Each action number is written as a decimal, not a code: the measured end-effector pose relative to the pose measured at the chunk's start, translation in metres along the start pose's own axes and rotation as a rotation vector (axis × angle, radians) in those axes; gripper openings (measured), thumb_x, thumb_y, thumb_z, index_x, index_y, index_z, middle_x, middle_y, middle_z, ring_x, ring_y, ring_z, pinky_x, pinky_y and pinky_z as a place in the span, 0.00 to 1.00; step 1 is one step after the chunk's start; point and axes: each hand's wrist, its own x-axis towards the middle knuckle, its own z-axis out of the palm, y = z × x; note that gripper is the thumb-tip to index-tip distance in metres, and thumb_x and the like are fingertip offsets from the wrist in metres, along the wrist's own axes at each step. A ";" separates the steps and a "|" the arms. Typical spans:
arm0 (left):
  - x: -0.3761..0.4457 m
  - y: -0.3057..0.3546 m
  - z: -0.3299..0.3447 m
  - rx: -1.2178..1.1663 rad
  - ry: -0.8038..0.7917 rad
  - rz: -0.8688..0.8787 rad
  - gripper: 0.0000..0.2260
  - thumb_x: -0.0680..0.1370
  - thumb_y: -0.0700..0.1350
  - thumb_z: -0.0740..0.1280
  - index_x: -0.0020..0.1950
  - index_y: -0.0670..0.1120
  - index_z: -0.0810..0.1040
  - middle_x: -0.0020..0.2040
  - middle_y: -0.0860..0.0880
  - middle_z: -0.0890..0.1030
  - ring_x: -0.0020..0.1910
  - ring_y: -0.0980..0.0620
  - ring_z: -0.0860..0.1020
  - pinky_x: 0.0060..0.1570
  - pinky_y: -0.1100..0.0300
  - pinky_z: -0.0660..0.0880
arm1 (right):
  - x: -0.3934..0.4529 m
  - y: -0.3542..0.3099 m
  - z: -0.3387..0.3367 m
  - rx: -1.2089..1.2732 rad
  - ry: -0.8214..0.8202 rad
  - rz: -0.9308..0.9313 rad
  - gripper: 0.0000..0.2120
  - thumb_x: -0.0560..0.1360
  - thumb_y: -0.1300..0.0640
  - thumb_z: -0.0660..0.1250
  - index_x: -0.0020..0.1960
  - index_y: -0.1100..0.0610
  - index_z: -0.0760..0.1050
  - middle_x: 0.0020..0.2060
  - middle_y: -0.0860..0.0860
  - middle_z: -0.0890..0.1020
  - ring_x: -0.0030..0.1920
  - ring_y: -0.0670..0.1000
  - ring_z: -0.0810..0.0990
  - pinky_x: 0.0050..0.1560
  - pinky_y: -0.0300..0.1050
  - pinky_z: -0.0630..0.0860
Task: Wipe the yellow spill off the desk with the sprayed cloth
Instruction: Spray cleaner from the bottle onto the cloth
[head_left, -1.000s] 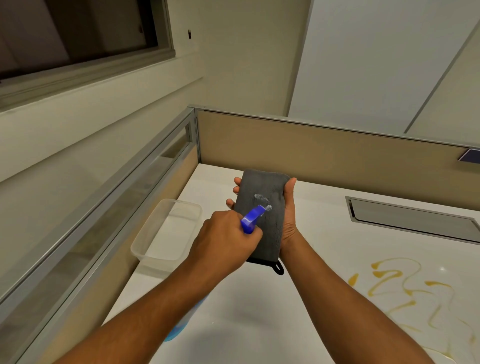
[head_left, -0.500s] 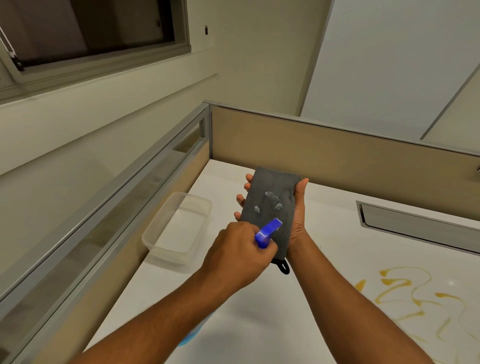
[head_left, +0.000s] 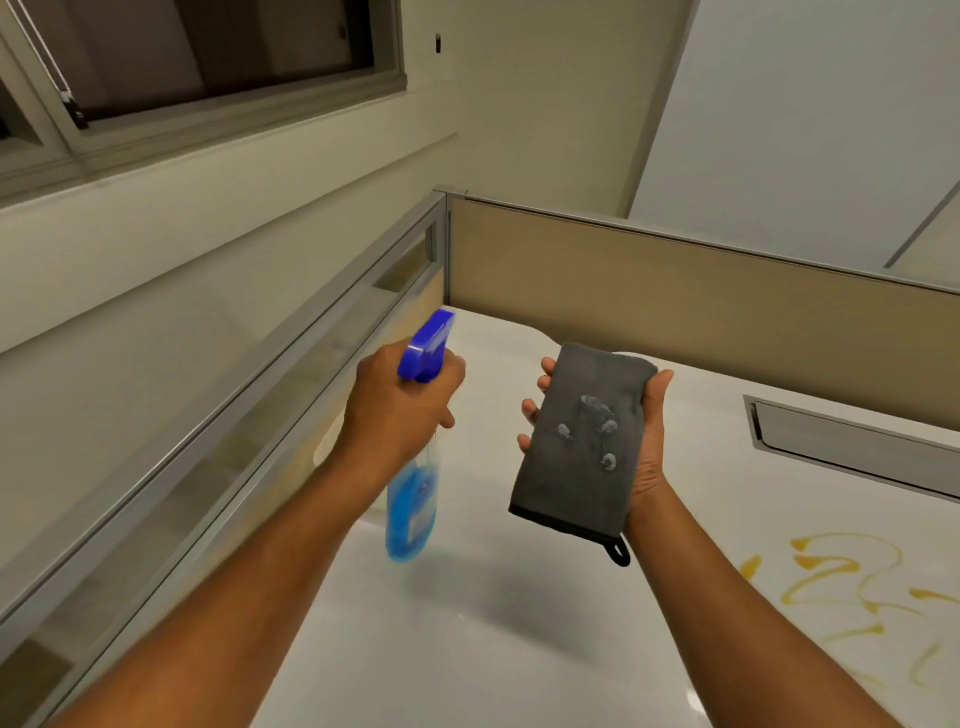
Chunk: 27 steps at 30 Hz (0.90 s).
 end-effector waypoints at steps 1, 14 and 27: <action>0.011 -0.003 -0.006 -0.031 0.034 -0.005 0.10 0.81 0.51 0.70 0.51 0.45 0.81 0.37 0.43 0.85 0.29 0.59 0.82 0.32 0.70 0.73 | -0.003 0.001 -0.003 0.002 0.018 0.008 0.57 0.65 0.14 0.53 0.79 0.55 0.68 0.61 0.53 0.83 0.60 0.59 0.82 0.63 0.66 0.75; 0.101 -0.100 -0.013 -0.069 0.140 -0.042 0.15 0.82 0.52 0.71 0.63 0.43 0.79 0.56 0.41 0.85 0.40 0.56 0.83 0.36 0.75 0.75 | -0.023 0.020 -0.027 0.071 -0.076 0.077 0.57 0.66 0.17 0.60 0.80 0.57 0.66 0.64 0.56 0.83 0.61 0.62 0.82 0.65 0.70 0.74; 0.098 -0.118 -0.010 -0.160 0.160 -0.162 0.27 0.77 0.50 0.77 0.75 0.49 0.75 0.62 0.46 0.80 0.56 0.51 0.79 0.58 0.58 0.78 | -0.076 0.014 -0.066 0.142 -0.112 0.073 0.57 0.67 0.19 0.64 0.82 0.56 0.61 0.66 0.58 0.81 0.64 0.64 0.80 0.68 0.71 0.69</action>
